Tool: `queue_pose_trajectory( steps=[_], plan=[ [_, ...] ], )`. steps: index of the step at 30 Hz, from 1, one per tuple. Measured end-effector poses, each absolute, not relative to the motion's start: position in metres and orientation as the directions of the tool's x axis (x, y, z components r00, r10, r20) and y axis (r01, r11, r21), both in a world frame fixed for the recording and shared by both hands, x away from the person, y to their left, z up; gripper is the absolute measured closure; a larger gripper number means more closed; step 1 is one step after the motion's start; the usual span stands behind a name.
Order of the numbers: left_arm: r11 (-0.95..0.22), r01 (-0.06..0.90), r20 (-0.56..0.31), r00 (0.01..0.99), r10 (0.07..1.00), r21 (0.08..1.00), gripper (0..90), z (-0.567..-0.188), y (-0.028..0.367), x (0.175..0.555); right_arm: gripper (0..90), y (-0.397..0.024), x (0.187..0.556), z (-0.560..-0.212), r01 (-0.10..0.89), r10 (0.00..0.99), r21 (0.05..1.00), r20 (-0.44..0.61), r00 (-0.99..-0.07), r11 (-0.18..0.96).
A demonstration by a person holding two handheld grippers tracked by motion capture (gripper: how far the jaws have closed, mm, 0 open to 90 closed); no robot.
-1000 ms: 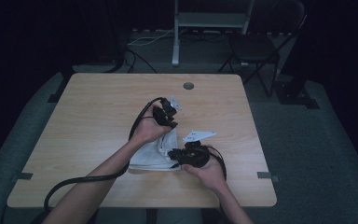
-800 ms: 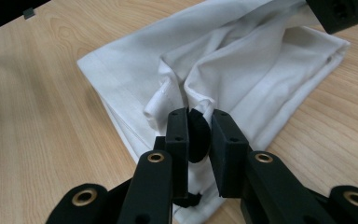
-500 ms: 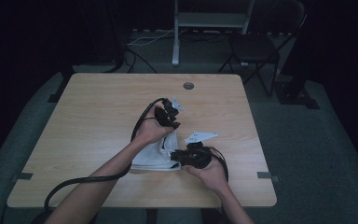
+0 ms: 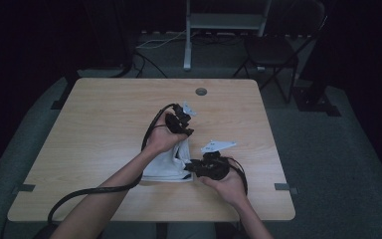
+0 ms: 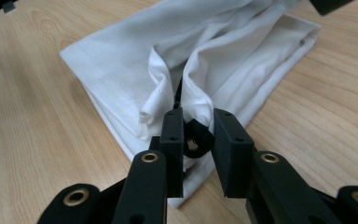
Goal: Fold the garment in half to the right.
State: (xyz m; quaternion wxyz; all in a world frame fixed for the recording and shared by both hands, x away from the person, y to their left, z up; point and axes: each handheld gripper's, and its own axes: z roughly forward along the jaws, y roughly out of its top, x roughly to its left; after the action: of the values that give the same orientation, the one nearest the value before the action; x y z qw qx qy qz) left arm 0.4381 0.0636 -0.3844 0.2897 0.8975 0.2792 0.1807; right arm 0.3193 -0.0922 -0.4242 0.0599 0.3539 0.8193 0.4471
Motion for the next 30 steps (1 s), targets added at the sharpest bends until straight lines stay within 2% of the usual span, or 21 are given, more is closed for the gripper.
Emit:
queue_pose_trajectory(
  steps=[18,30],
  plan=[
    [-0.617,0.404,0.16,0.737,0.657,0.675,56.9,-0.371,0.075,0.445,67.3,-0.101,0.315,-0.424,0.537,0.648,0.765,0.211,-0.732,0.357],
    [-0.652,0.421,0.206,0.719,0.664,0.631,54.4,-0.374,0.09,0.451,61.6,-0.11,0.313,-0.422,0.56,0.651,0.773,0.265,-0.711,0.298]
  ],
)
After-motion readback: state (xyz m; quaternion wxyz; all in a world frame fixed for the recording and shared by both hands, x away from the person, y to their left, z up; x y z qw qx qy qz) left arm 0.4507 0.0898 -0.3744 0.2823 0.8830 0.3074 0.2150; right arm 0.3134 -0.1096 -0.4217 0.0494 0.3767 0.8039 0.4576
